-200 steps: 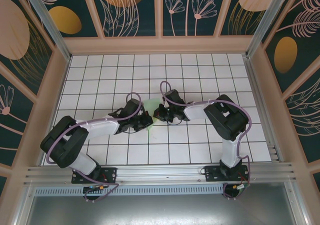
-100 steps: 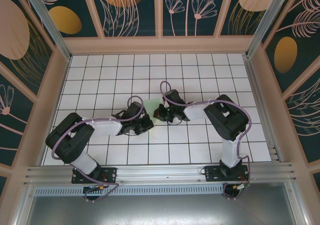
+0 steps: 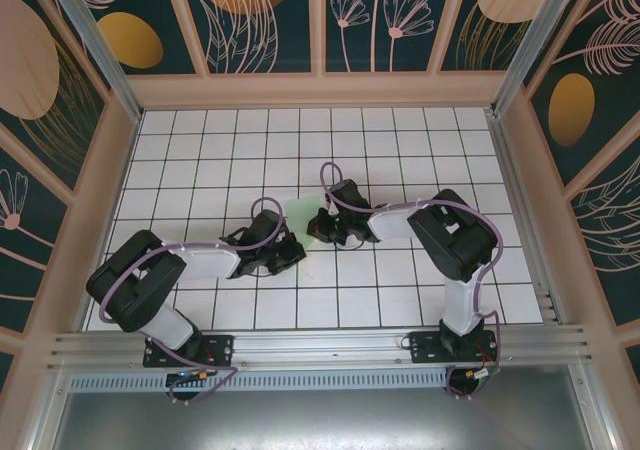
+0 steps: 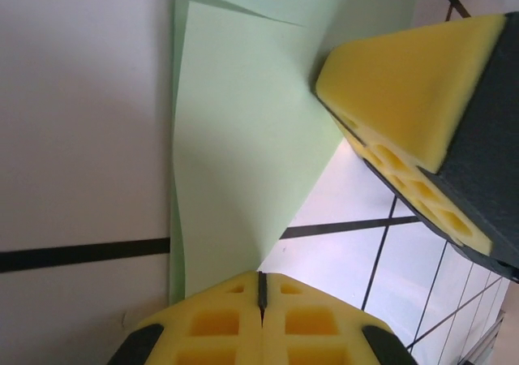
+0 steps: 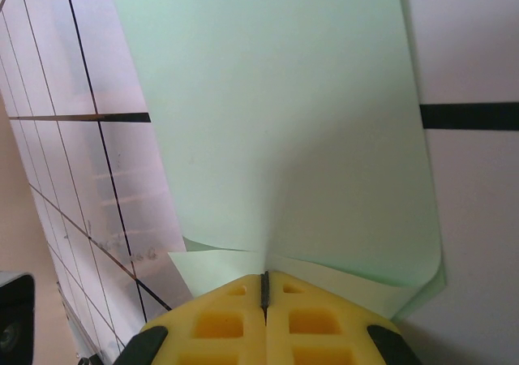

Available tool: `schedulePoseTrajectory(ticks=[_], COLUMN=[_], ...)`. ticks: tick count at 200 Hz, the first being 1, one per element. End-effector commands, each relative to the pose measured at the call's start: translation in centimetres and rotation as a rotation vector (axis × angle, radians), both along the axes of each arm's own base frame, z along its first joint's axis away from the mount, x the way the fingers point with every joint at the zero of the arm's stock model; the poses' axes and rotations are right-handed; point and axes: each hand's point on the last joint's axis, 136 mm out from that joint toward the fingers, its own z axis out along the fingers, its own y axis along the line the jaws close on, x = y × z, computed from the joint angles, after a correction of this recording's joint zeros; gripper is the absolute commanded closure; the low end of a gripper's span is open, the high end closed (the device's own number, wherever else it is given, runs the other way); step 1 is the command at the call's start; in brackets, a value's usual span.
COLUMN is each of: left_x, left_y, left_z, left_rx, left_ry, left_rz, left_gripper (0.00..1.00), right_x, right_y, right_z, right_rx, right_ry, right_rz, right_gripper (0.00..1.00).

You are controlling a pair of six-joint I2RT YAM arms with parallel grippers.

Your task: Fold a paper plane with a square sheet of paper (pick it up from the middle)

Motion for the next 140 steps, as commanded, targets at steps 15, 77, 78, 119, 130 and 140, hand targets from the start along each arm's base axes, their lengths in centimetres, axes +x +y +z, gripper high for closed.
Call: schedulePoseTrajectory(ticks=[15, 77, 78, 119, 130, 140], left_x=[1.6, 1.4, 1.4, -0.4, -0.8, -1.2], left_y=[-0.5, 0.5, 0.6, 1.2, 1.6, 2.0], left_z=[2.3, -0.2, -0.2, -2.1, -2.5, -2.9], left_rx=[0.024, 0.11, 0.111, 0.116, 0.125, 0.138], left_ry=[-0.071, -0.021, -0.021, 0.043, 0.057, 0.07], left_rz=[0.004, 0.02, 0.02, 0.009, 0.009, 0.012], left_gripper=[0.96, 0.97, 0.97, 0.98, 0.98, 0.98], right_x=[-2.3, -2.3, -2.3, -2.4, -2.4, -2.3], right_y=[-4.1, -4.1, -4.1, -4.2, -4.2, -4.3], right_z=[-4.9, -4.9, -4.9, -5.0, -4.9, -4.9], right_rx=[-0.179, -0.181, -0.181, -0.184, -0.183, -0.184], right_ry=[0.127, 0.128, 0.128, 0.13, 0.129, 0.127], right_rz=[-0.057, -0.053, -0.054, -0.055, -0.058, -0.06], right_gripper=[1.0, 1.0, 1.0, 1.0, 1.0, 1.0])
